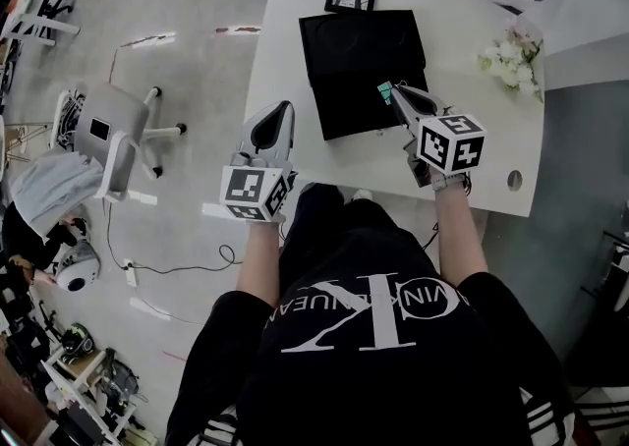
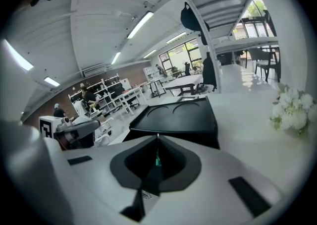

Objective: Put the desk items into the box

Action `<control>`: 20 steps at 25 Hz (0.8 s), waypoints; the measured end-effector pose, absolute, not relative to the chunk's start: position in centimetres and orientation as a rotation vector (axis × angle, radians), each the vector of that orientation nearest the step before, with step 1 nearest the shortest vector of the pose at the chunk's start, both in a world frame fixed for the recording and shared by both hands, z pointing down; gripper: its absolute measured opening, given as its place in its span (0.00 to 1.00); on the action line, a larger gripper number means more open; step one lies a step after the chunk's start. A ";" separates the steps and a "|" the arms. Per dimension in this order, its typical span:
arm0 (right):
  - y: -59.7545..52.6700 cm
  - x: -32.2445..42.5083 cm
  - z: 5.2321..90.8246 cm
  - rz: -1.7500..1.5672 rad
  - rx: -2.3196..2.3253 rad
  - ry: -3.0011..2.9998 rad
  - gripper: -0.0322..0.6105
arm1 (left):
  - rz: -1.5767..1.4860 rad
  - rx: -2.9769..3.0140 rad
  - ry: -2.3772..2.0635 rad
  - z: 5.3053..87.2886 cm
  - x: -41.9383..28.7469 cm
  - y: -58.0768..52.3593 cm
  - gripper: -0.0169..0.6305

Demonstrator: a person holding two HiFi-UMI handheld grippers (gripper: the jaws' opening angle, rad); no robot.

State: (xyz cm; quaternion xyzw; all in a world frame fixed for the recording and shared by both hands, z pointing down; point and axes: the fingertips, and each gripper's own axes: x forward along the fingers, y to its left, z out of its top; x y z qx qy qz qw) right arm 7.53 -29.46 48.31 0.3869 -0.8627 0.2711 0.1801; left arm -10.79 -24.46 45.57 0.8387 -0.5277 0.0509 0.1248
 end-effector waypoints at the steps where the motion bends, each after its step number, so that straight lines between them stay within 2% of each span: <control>1: -29.3 7.1 48.5 0.760 1.075 -2.428 0.08 | 0.149 2.443 -1.537 45.6 -10.9 -24.4 0.04; 20: -26.7 1.0 52.5 0.547 0.691 -2.240 0.08 | 0.141 2.397 -1.534 47.1 -12.8 -23.7 0.04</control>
